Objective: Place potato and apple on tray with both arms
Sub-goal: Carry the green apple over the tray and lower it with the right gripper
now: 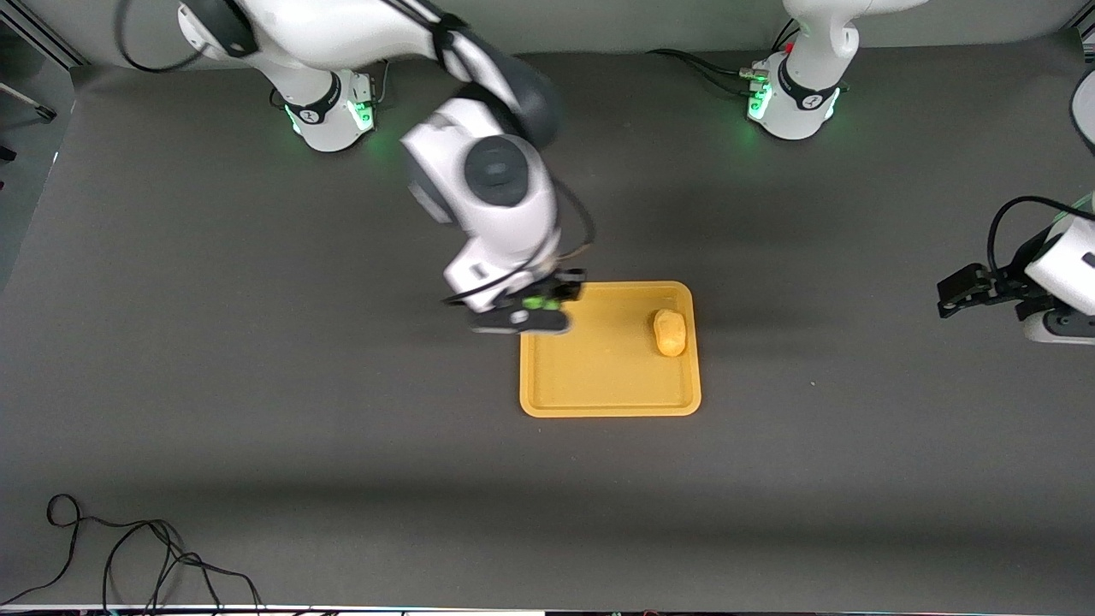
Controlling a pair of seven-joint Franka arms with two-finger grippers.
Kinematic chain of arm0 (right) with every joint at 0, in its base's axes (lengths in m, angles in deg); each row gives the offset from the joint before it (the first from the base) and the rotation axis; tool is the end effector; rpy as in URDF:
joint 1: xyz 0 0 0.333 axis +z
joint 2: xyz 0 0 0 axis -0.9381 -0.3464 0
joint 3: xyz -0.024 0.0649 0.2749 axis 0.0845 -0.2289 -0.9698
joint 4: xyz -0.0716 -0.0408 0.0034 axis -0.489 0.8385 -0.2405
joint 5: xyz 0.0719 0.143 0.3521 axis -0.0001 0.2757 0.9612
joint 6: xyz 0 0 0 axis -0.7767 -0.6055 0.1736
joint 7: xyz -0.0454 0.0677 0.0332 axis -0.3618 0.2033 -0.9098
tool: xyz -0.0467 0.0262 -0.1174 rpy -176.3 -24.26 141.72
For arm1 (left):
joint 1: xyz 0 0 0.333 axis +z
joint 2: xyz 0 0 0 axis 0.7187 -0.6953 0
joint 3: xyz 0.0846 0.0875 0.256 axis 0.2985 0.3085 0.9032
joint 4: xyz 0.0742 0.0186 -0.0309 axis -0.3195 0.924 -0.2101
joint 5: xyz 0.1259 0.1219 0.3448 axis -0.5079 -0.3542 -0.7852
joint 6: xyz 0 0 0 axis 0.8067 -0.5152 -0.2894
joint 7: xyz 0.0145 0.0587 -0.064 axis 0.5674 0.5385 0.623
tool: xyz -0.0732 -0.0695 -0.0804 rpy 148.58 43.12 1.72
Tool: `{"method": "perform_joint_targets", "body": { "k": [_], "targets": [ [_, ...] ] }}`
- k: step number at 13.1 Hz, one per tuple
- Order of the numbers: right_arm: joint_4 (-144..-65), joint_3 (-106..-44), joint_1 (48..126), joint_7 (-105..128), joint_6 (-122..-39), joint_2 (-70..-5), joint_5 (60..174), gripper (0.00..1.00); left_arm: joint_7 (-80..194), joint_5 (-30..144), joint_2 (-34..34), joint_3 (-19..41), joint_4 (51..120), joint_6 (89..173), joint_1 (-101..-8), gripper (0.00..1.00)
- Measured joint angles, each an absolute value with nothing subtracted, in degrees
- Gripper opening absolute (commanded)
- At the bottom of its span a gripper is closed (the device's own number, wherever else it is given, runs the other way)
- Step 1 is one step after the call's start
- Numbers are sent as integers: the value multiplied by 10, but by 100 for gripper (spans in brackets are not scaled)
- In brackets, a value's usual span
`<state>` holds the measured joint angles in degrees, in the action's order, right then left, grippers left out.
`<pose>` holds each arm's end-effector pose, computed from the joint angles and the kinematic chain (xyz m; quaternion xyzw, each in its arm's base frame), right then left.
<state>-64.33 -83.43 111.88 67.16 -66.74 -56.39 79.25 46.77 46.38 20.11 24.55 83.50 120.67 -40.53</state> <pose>0.5219 0.5076 0.3685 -0.9986 0.0520 0.0025 0.0119 0.5904 0.0105 0.4803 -0.9990 0.0320 -0.0285 0.0084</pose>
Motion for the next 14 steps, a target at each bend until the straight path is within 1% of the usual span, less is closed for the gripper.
{"method": "perform_joint_targets", "body": {
  "k": [2,4,9,11,12,13,14],
  "targets": [
    [-627,-833,1163,715,-694,-596,777,25,467,465,200,246,849,1226,-405,98],
    [-624,-830,1188,728,-716,-622,761,26,467,465,200,246,852,1231,-405,98],
    [-624,-814,1186,729,-823,-719,733,26,467,466,201,247,852,1248,-405,99],
    [-623,-810,1186,729,-852,-744,732,26,467,467,201,247,852,1248,-404,99],
    [-622,-810,1186,733,-859,-751,732,28,467,467,200,248,852,1248,-403,99],
    [-620,-810,1186,739,-864,-754,732,60,467,467,200,249,852,1247,-402,99],
    [-618,-810,1186,742,-865,-755,732,81,466,467,200,248,853,1247,-402,99]
  ]
}}
